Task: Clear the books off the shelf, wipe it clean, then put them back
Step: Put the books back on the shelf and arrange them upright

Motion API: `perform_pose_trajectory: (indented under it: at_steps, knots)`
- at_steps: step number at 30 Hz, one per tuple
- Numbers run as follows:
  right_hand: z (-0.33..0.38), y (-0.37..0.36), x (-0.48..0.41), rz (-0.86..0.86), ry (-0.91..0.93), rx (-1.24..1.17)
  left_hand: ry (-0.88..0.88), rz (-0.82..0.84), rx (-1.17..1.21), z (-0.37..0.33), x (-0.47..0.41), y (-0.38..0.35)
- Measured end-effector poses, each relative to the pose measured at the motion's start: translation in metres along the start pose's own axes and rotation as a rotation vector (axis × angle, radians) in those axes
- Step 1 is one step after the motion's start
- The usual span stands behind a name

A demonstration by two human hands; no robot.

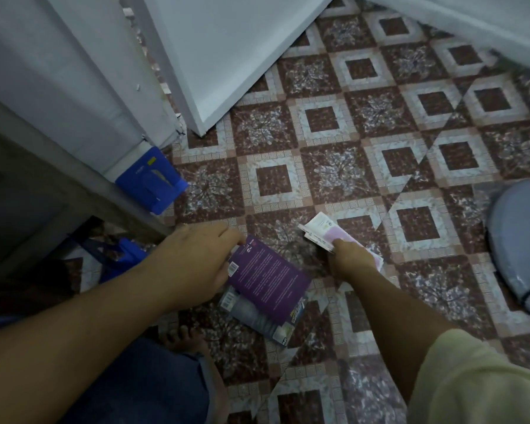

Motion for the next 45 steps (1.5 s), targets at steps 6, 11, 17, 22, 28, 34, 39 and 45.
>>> perform_pose_trajectory:
  at_steps: [6, 11, 17, 22, 28, 34, 39, 45]
  knots:
    - [0.038, 0.054, 0.070, -0.060, 0.060, 0.004, 0.025, -0.100, 0.013, -0.010, 0.024, 0.035]
    - [0.082, 0.099, 0.153, -0.010, 0.280, 0.044, 0.041, -0.159, -0.057, -0.027, 0.051, 0.062]
    - [0.135, 0.152, 0.248, -0.058, 0.557, 0.160, 0.106, -0.127, -0.211, -0.040, 0.093, 0.089]
    - [0.172, 0.189, 0.313, -0.113, 0.678, 0.286, 0.248, -0.052, -0.183, -0.022, 0.150, 0.113]
    - [0.231, 0.207, 0.372, -0.338, 0.860, 0.349, 0.274, -0.294, 0.075, 0.026, 0.241, 0.131]
    - [0.317, 0.211, 0.403, -0.589, 1.032, 0.393, 0.419, -0.579, 0.057, 0.085, 0.326, 0.129]
    - [0.399, 0.217, 0.424, -0.907, 1.256, 0.343, 0.605, -0.864, -0.127, 0.135, 0.395, 0.139]
    - [0.503, 0.190, 0.418, -0.870, 1.447, 0.348, 0.848, -0.844, -0.514, 0.183, 0.443, 0.126]
Point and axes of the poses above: each hand's wrist, its own x-axis away from the middle knuckle, its own y-axis out of the back of the hand, z = x × y, the point moved 2 cm from there along -x, towards the middle knuckle, and after that the axes turned 3 degrees about -x, right-handed, at the moved point
